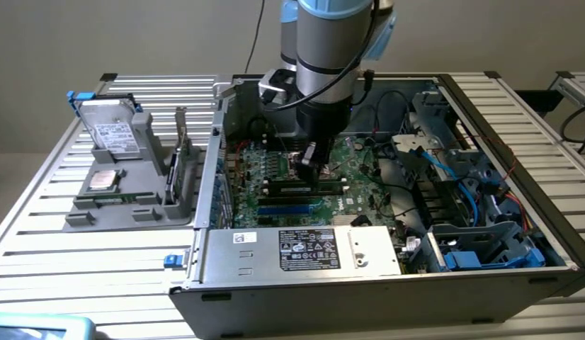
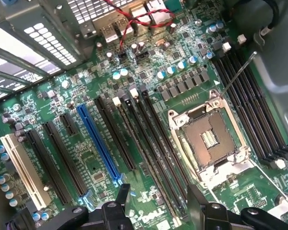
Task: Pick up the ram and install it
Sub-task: 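Press down the ram until it locks into place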
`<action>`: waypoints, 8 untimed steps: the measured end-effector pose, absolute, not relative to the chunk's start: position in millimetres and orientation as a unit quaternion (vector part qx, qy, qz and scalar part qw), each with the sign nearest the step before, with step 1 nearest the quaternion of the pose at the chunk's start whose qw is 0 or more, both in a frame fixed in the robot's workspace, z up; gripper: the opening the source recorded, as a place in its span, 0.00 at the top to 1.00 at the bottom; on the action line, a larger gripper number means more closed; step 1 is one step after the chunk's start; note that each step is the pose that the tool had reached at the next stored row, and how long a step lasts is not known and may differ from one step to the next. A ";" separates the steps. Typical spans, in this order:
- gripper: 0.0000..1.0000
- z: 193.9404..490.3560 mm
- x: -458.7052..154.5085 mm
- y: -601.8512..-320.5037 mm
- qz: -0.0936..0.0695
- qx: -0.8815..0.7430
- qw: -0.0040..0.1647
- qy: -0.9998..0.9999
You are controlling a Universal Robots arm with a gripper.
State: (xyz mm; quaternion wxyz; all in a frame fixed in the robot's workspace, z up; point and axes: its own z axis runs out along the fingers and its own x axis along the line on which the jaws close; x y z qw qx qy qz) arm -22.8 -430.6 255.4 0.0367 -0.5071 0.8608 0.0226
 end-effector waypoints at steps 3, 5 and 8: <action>0.41 256.7 -22.7 -430.5 0.022 -0.490 0.037 0.871; 0.41 257.6 -22.8 -430.5 0.021 -0.478 0.037 0.877; 0.41 259.0 -22.8 -430.6 0.021 -0.459 0.038 0.887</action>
